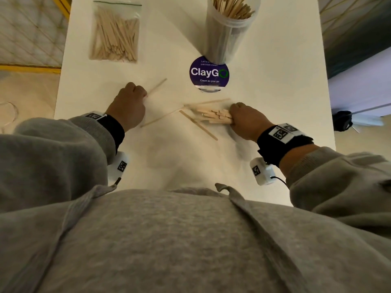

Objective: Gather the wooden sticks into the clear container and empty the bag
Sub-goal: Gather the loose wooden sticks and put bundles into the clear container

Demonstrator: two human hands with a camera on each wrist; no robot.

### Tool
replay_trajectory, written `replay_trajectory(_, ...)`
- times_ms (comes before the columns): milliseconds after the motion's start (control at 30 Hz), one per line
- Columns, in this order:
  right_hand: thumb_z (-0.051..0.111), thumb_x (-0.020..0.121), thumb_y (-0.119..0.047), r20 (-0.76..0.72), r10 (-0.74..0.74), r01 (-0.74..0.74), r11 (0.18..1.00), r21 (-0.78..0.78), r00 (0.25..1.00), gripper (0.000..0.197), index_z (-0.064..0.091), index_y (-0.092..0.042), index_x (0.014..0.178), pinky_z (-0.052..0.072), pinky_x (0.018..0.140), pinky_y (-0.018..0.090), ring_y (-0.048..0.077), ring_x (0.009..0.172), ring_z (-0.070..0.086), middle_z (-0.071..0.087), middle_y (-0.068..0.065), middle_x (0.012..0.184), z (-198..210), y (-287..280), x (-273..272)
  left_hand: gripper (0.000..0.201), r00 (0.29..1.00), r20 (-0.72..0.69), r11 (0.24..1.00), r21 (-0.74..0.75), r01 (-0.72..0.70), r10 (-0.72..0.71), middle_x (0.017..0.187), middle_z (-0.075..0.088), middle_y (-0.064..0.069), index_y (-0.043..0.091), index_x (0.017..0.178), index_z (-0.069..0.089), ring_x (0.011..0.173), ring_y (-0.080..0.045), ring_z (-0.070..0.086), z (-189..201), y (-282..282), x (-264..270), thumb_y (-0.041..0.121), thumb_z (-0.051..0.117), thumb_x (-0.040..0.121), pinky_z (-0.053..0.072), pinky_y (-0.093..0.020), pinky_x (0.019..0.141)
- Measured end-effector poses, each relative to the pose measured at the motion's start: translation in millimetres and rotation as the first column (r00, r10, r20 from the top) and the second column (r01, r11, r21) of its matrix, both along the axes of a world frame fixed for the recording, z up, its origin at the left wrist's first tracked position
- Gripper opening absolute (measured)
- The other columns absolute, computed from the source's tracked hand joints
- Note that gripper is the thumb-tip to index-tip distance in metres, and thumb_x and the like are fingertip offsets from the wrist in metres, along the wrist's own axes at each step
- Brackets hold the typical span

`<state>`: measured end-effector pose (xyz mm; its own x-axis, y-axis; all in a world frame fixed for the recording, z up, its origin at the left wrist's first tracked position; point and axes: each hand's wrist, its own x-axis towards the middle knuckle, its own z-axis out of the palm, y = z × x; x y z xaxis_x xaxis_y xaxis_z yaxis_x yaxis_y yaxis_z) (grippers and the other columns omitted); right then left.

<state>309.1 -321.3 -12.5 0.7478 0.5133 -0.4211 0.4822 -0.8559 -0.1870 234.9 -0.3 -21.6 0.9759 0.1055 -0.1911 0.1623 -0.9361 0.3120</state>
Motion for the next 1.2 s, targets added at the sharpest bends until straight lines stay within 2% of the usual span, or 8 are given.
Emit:
replay_trajectory(133,0.045,0.091,-0.008,-0.045,-0.035,0.041,0.989,0.140,0.998,0.020,0.049,-0.002,0.110,0.035,0.073,0.033,0.034,0.091,0.055,0.058,0.023,0.111,13,17,20,0.019,0.995,-0.012,0.971,-0.219,-0.097,0.097,0.111,0.044,-0.023,0.003,0.100,0.057,0.074,-0.030,0.049,6,-13,-10,0.007,0.041,0.090,0.044,-0.039,0.080)
replay_trajectory(333,0.045,0.091,-0.006,-0.057,-0.012,0.025,0.972,0.232,0.998,0.024,0.055,-0.007,0.114,0.037,0.078,0.030,0.034,0.102,0.056,0.059,0.018,0.115,16,48,41,0.033,0.994,-0.104,0.992,-0.112,-0.058,0.046,0.107,0.049,-0.021,0.002,0.102,0.052,0.090,-0.040,0.056,-1,-47,-21,0.031,0.056,0.087,0.047,-0.043,0.076)
replay_trajectory(467,0.044,0.091,-0.004,0.030,0.116,-0.119,0.983,0.142,0.993,0.023,0.057,-0.001,0.110,0.042,0.086,0.043,0.039,0.105,0.054,0.056,0.023,0.116,4,60,40,0.025,0.993,-0.099,0.992,-0.109,-0.069,0.058,0.110,0.050,-0.019,0.003,0.100,0.058,0.094,-0.039,0.056,-7,-49,-25,0.025,0.057,0.088,0.044,-0.040,0.079)
replay_trajectory(733,0.051,0.095,-0.024,0.181,0.183,-0.202,0.975,0.091,0.966,0.029,0.055,-0.001,0.112,0.046,0.077,0.047,0.042,0.097,0.056,0.055,0.023,0.115,-14,42,22,0.017,0.986,-0.067,0.981,0.106,0.160,-0.153,0.101,0.051,-0.017,0.004,0.102,0.051,0.088,-0.039,0.055,-6,-44,-35,0.017,0.050,0.091,0.044,-0.042,0.061)
replay_trajectory(867,0.043,0.097,-0.019,0.178,0.175,-0.181,0.983,0.021,0.968,0.027,0.052,0.000,0.114,0.045,0.074,0.046,0.041,0.098,0.056,0.051,0.022,0.119,-13,45,18,0.029,0.959,0.052,0.958,0.087,0.272,-0.277,0.102,0.056,-0.019,0.004,0.110,0.058,0.090,-0.040,0.055,-8,-48,-40,0.017,0.041,0.090,0.051,-0.045,0.064)
replay_trajectory(967,0.041,0.097,-0.017,0.161,0.183,-0.183,0.983,-0.012,0.970,0.027,0.049,0.002,0.115,0.046,0.074,0.049,0.042,0.098,0.056,0.049,0.023,0.121,-10,46,16,0.024,0.892,0.137,0.898,0.163,0.409,-0.431,0.086,0.056,-0.019,0.002,0.093,0.063,0.073,-0.038,0.054,-10,-62,-35,0.009,0.042,0.083,0.050,-0.043,0.057)
replay_trajectory(1067,0.041,0.097,-0.018,0.147,0.165,-0.166,0.986,-0.002,0.975,0.029,0.048,0.002,0.117,0.046,0.078,0.050,0.043,0.099,0.055,0.051,0.025,0.119,-9,39,15,0.015,0.867,0.144,0.871,0.206,0.445,-0.477,0.086,0.057,-0.020,0.001,0.092,0.061,0.070,-0.037,0.055,-9,-85,-21,0.001,0.057,0.077,0.048,-0.040,0.054)
replay_trajectory(1200,0.042,0.095,-0.014,0.132,0.086,-0.090,0.996,0.019,0.987,0.029,0.047,0.003,0.118,0.047,0.083,0.052,0.044,0.101,0.054,0.053,0.026,0.117,-11,21,13,0.028,0.845,0.072,0.837,0.208,0.506,-0.529,0.092,0.058,-0.023,-0.001,0.103,0.059,0.075,-0.040,0.056,-13,-110,-7,-0.002,0.052,0.076,0.047,-0.042,0.056)
